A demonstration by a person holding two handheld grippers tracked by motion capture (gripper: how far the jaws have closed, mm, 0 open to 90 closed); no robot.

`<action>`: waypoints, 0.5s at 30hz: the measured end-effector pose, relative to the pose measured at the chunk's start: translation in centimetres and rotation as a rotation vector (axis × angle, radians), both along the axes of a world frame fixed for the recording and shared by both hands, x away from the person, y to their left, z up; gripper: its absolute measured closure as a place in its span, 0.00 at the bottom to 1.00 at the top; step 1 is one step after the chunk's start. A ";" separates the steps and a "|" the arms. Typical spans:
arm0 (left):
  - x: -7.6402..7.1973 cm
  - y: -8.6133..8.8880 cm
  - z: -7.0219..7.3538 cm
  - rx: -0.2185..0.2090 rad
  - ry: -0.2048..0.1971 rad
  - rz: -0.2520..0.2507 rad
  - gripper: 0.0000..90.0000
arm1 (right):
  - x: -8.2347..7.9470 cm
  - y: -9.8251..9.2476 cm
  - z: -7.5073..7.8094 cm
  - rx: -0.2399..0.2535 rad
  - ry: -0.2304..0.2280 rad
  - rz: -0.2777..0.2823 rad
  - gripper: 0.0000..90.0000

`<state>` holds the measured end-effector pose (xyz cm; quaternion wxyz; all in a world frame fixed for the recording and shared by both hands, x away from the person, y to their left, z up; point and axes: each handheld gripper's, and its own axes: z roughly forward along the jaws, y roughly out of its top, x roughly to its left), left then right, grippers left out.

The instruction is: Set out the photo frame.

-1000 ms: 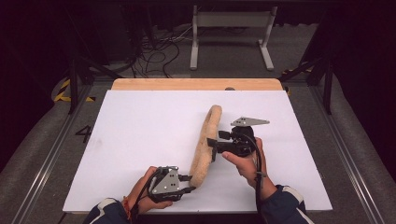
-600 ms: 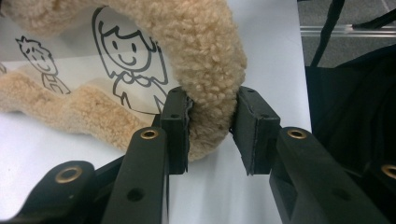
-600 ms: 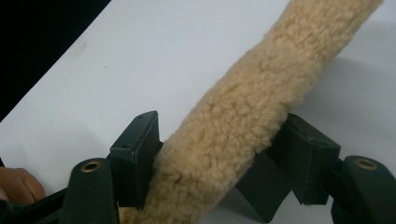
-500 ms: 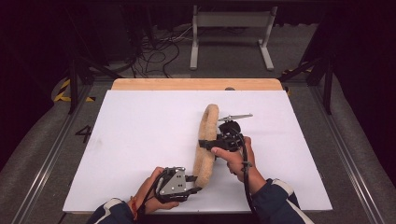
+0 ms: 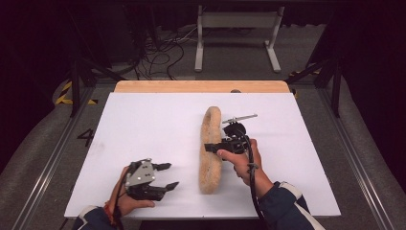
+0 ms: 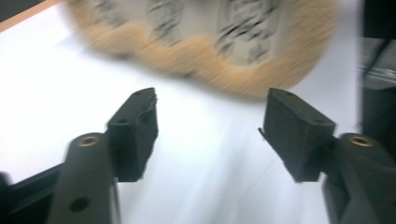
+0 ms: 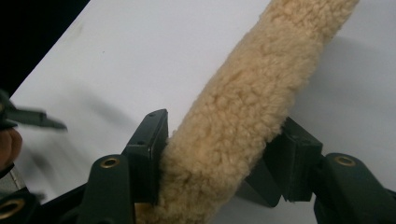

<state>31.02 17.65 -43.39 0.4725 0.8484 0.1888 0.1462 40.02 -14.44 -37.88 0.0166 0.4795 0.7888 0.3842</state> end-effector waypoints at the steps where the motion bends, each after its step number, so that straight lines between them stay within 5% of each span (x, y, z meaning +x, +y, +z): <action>1: 0.0 1.0 -0.2 -0.017 0.020 0.031 0.33 | 0.0 0.0 0.0 -0.003 -0.001 0.002 0.49; 4: 0.1 3.6 -0.7 -0.076 0.096 0.089 0.28 | 0.3 0.2 0.1 -0.016 0.001 0.020 0.47; 8: -0.1 5.3 -1.6 -0.051 0.120 0.142 0.27 | 0.6 0.5 0.2 -0.028 0.001 0.035 0.44; 11: -0.1 5.6 -2.0 -0.032 0.130 0.156 0.27 | 0.9 0.6 0.1 -0.029 0.011 0.050 0.43; 15: -0.5 5.0 -1.8 -0.035 0.091 0.153 0.28 | 0.9 0.6 0.4 -0.054 0.021 0.056 0.47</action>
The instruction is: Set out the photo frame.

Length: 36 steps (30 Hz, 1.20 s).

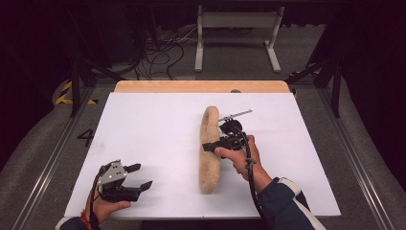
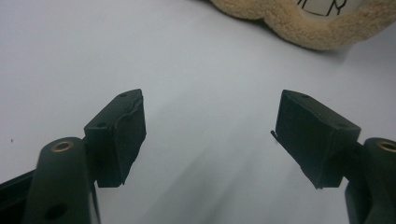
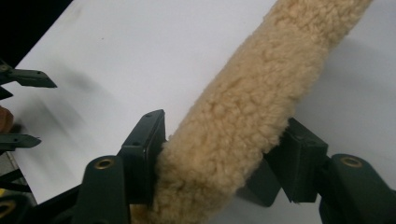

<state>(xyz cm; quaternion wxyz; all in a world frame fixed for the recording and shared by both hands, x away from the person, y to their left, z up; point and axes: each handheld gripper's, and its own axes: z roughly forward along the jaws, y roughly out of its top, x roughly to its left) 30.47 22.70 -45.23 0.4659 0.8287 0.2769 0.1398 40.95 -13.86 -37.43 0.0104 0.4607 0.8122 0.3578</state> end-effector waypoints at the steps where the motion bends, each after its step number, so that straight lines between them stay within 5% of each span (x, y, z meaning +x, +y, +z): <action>1: -0.1 -0.1 0.0 0.009 -0.010 -0.010 0.28 | 0.0 -0.1 0.1 0.001 0.001 0.000 0.49; 7: -0.1 -0.6 -0.2 0.012 0.007 -0.035 0.28 | -0.3 -0.7 0.4 -0.004 -0.025 0.014 0.60; 16: 0.0 -1.0 -0.5 0.025 0.015 -0.062 0.30 | 1.1 0.2 0.3 -0.059 -0.003 0.030 0.50; 27: -0.1 -1.3 -0.5 0.039 0.007 -0.075 0.28 | 1.3 0.6 0.9 -0.109 -0.009 0.040 0.65; 36: -0.1 -1.2 -0.5 0.035 0.010 -0.076 0.28 | 1.3 1.2 1.4 -0.142 -0.026 0.139 0.69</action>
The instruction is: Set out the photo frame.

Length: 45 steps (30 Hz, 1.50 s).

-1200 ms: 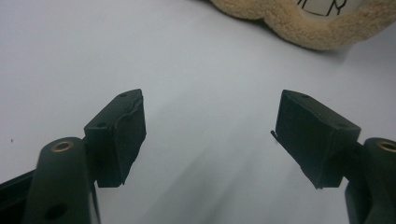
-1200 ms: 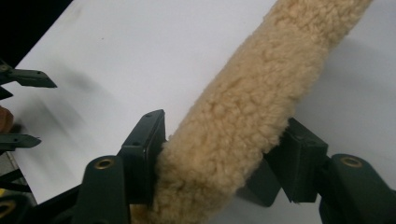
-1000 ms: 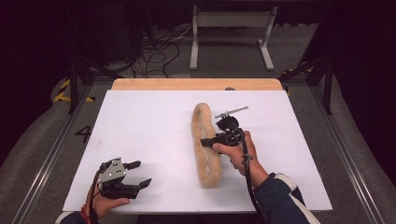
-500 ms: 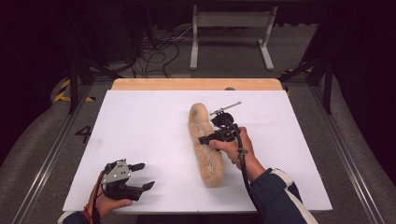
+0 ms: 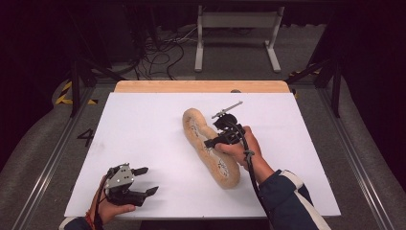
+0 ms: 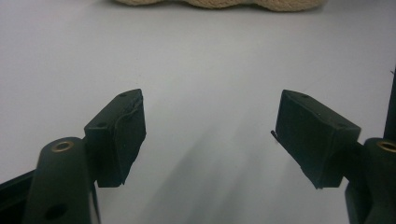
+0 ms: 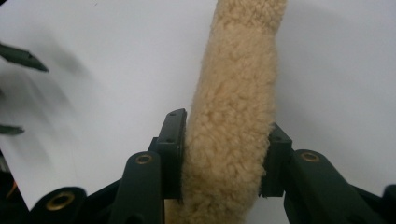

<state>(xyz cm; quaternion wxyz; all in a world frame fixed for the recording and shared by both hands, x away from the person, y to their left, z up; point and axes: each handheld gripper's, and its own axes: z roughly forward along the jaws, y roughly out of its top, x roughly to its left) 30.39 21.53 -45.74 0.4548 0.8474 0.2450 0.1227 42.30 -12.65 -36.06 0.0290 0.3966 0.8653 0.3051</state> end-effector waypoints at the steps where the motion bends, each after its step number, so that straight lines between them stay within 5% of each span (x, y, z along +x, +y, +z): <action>1: 0.0 0.0 0.0 -0.001 0.001 0.000 0.28 | -0.1 0.1 0.1 -0.012 -0.007 0.028 0.69; 12: 0.1 -0.2 0.0 0.011 0.002 -0.012 0.28 | -1.4 0.5 0.7 -0.024 0.016 0.295 0.71; 19: 0.1 -0.4 -0.1 0.016 0.012 -0.013 0.28 | -1.5 0.7 0.4 -0.034 0.001 0.353 0.70; 26: 1.0 -1.0 0.0 0.032 -0.001 -0.002 0.27 | -1.2 0.3 0.4 -0.074 -0.034 0.325 0.67; 36: 3.6 -1.8 0.4 0.049 -0.010 0.042 0.25 | -1.1 -0.4 0.8 -0.062 -0.061 0.258 0.55; 45: 6.2 -2.6 1.1 0.050 0.007 0.074 0.26 | -2.9 -1.5 1.3 -0.089 -0.211 0.211 0.44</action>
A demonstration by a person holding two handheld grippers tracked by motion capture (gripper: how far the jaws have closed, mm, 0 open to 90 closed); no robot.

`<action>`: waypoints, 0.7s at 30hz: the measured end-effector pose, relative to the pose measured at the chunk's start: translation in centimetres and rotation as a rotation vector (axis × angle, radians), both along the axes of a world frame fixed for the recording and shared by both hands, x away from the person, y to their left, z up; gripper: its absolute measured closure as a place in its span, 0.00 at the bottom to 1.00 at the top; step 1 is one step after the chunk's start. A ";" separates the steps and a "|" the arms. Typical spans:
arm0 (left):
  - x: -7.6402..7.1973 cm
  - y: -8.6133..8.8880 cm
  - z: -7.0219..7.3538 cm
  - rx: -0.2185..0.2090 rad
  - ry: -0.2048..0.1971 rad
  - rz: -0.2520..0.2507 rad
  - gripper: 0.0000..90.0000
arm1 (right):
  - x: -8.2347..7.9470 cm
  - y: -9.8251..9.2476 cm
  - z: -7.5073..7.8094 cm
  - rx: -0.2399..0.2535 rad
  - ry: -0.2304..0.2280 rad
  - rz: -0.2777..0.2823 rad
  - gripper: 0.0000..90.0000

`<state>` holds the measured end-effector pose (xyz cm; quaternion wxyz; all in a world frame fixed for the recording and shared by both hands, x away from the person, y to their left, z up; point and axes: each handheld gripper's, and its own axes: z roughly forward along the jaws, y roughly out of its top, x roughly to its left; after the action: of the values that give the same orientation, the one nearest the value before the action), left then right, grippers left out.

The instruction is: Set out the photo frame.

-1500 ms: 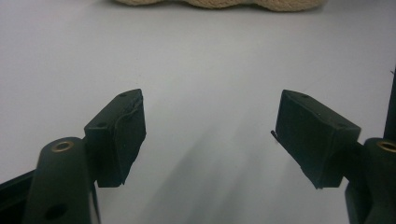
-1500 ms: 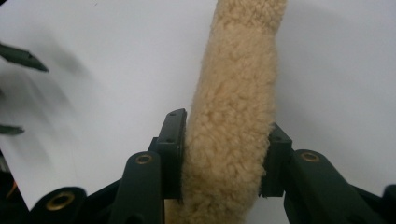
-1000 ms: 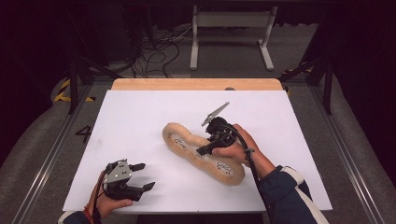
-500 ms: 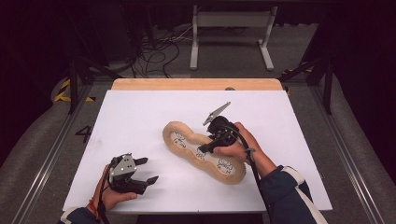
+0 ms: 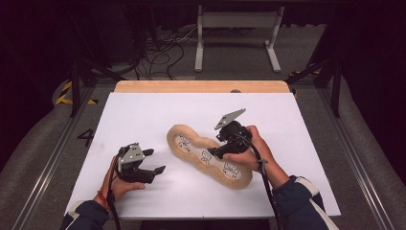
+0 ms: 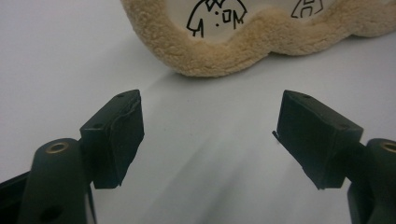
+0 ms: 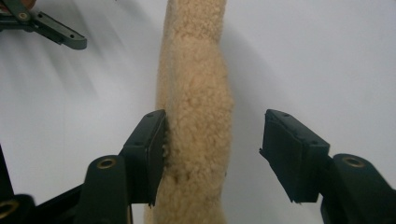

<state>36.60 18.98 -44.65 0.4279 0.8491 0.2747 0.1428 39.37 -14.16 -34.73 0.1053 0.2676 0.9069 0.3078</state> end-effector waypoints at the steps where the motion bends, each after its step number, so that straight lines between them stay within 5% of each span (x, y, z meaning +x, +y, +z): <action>1: 0.3 -0.2 0.0 0.003 0.002 -0.002 0.24 | -0.3 -0.1 0.1 -0.002 -0.016 -0.003 0.43; 11: 2.9 -2.1 0.5 0.001 -0.008 0.007 0.21 | -1.9 -2.7 1.5 0.071 -0.082 -0.064 0.39; 18: 3.8 -3.0 0.6 -0.005 -0.012 0.018 0.23 | -4.3 -5.4 0.5 0.128 -0.134 -0.110 0.43; 21: 4.3 -3.2 1.0 -0.022 -0.021 0.024 0.24 | -5.5 -6.7 -0.2 0.194 -0.139 -0.132 0.45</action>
<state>40.91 15.78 -43.70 0.4383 0.8396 0.2818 0.1539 33.89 -20.82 -34.89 0.1616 0.3137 0.8437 0.4044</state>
